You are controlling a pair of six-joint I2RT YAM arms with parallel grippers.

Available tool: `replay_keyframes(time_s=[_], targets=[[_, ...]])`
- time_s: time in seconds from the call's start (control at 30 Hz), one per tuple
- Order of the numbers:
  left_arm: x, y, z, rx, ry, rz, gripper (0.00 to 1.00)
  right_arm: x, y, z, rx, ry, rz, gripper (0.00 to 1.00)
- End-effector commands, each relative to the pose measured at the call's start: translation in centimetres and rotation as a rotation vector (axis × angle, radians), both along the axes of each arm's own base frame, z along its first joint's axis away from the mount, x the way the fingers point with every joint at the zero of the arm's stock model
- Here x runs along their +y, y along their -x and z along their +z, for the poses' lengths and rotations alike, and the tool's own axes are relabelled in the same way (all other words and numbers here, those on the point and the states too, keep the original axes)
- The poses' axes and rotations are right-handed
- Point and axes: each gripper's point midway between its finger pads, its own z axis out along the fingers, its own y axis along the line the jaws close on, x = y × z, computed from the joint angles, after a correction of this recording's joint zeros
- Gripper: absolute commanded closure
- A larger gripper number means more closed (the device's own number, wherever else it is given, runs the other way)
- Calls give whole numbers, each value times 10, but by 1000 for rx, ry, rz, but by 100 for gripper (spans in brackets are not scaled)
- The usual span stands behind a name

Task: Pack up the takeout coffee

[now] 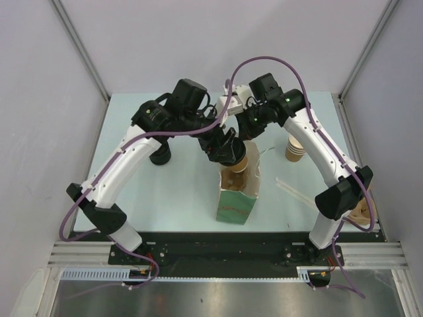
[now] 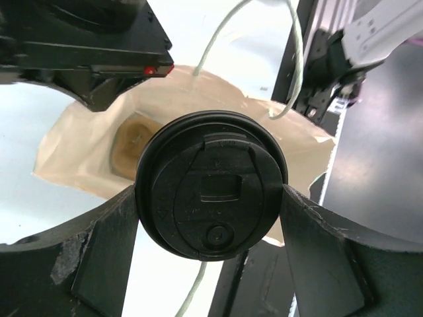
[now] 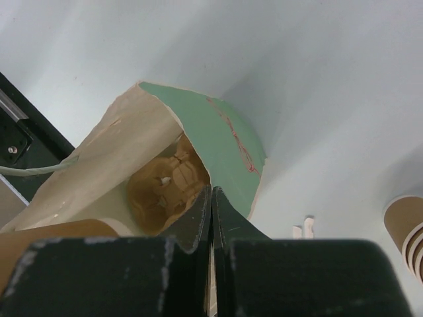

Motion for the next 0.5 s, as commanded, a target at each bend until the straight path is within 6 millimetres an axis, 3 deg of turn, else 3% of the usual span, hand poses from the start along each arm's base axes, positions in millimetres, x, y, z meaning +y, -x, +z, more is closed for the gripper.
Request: replay_keyframes(time_s=[0.0, 0.17, 0.27, 0.4, 0.47], targets=[[-6, 5, -19, -36, -75, -45, 87, -1, 0, 14, -7, -27, -42, 100], [-11, 7, -40, -56, -136, -59, 88, 1, -1, 13, 29, -55, -65, 100], [-15, 15, -65, -42, -203, -93, 89, 0, 0, 13, 48, -67, -68, 100], [-8, 10, -82, -43, -277, -80, 90, -9, 3, 15, 70, -74, -82, 100], [0, 4, -82, -81, -304, -81, 91, -15, 7, 13, 97, -71, -90, 100]])
